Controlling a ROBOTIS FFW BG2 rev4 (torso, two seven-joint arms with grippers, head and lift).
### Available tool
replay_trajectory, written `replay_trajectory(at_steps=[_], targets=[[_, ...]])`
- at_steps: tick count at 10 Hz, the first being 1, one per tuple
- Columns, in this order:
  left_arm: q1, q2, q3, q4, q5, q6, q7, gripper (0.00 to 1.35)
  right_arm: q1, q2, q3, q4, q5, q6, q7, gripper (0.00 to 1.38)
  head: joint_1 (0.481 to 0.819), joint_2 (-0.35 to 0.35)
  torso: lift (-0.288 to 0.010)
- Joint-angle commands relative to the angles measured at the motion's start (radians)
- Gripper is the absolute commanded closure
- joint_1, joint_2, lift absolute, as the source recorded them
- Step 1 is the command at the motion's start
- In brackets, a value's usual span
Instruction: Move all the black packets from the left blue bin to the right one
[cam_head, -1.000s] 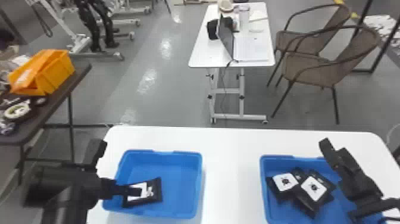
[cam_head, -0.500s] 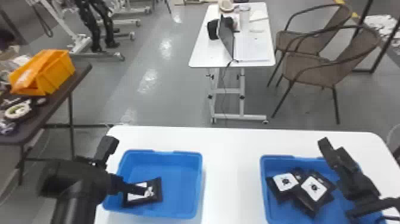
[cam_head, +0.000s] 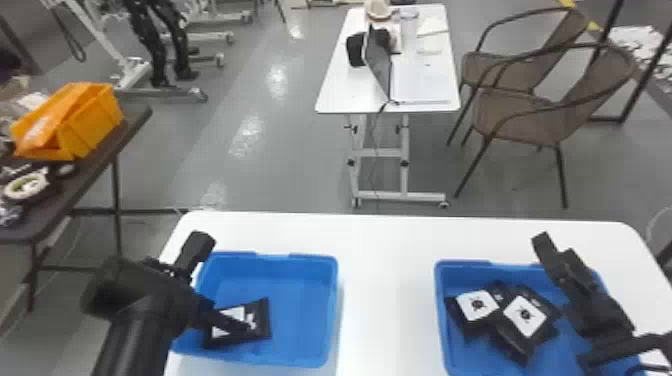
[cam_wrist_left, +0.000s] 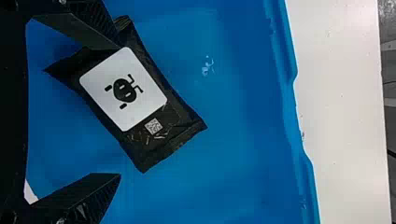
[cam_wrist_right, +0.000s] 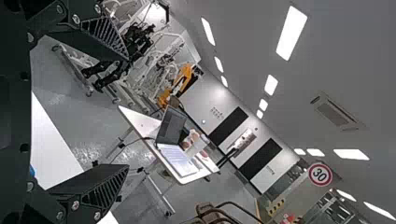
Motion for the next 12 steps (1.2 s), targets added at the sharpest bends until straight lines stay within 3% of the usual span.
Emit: replay_trajectory(at_steps=[1,5,7,8,9,10,12], targets=[[-0.024,-0.001,-0.008,0.067,-0.007,-0.036,0.021,0.02,0.000,0.001,0.000,0.005,-0.007,0.000,0.002,0.20,0.695,0.151,0.000],[-0.073,0.004,-0.021,0.187,-0.019,-0.086,0.053,0.00,-0.002,0.001,0.005,0.019,-0.030,0.000,0.012,0.20,0.695,0.153,0.000],[-0.080,0.004,-0.021,0.220,-0.001,-0.105,0.076,0.26,-0.003,0.001,0.005,0.021,-0.036,0.005,0.016,0.20,0.695,0.149,0.000],[-0.080,0.004,-0.018,0.222,0.015,-0.100,0.084,0.33,-0.005,0.001,0.005,0.025,-0.039,0.006,0.021,0.20,0.695,0.149,0.000],[-0.081,0.002,-0.006,0.224,0.018,-0.094,0.085,0.53,-0.006,0.001,0.008,0.028,-0.039,0.008,0.022,0.20,0.695,0.148,0.000],[-0.081,0.002,-0.005,0.224,0.019,-0.094,0.085,0.87,-0.006,0.001,0.008,0.030,-0.040,0.009,0.024,0.20,0.695,0.148,0.000],[-0.081,0.014,-0.011,0.222,0.038,-0.134,0.052,1.06,-0.008,0.001,0.009,0.035,-0.043,0.018,0.028,0.20,0.695,0.150,0.000]])
